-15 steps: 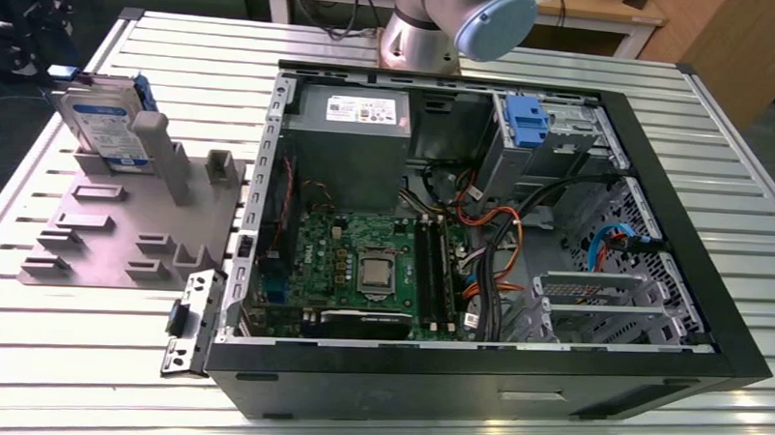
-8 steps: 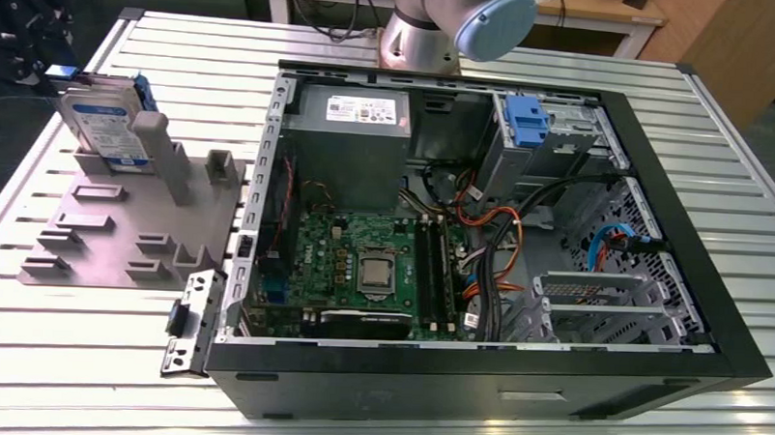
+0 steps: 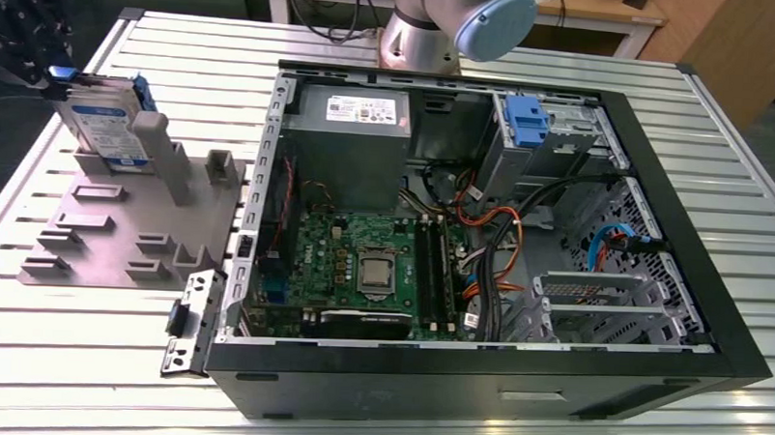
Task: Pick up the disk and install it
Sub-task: 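Pick up the disk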
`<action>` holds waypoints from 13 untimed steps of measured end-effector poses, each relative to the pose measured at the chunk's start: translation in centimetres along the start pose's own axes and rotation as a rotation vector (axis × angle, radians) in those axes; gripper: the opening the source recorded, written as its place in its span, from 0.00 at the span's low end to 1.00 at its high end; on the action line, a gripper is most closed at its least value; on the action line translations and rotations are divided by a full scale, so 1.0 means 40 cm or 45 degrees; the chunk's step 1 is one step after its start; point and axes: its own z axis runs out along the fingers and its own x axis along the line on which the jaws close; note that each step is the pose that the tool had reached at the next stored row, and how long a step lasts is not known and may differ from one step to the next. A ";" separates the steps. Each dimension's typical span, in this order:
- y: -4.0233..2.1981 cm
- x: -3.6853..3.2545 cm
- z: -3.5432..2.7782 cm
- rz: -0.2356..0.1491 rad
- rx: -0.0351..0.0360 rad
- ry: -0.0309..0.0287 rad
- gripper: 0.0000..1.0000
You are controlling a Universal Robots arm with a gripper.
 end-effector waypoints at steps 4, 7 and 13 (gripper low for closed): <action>0.000 0.000 0.007 0.000 -0.0001 0.0001 0.41; 0.000 -0.002 0.013 0.000 -0.0003 -0.0001 0.41; 0.000 -0.010 0.018 0.000 -0.0002 -0.0003 0.41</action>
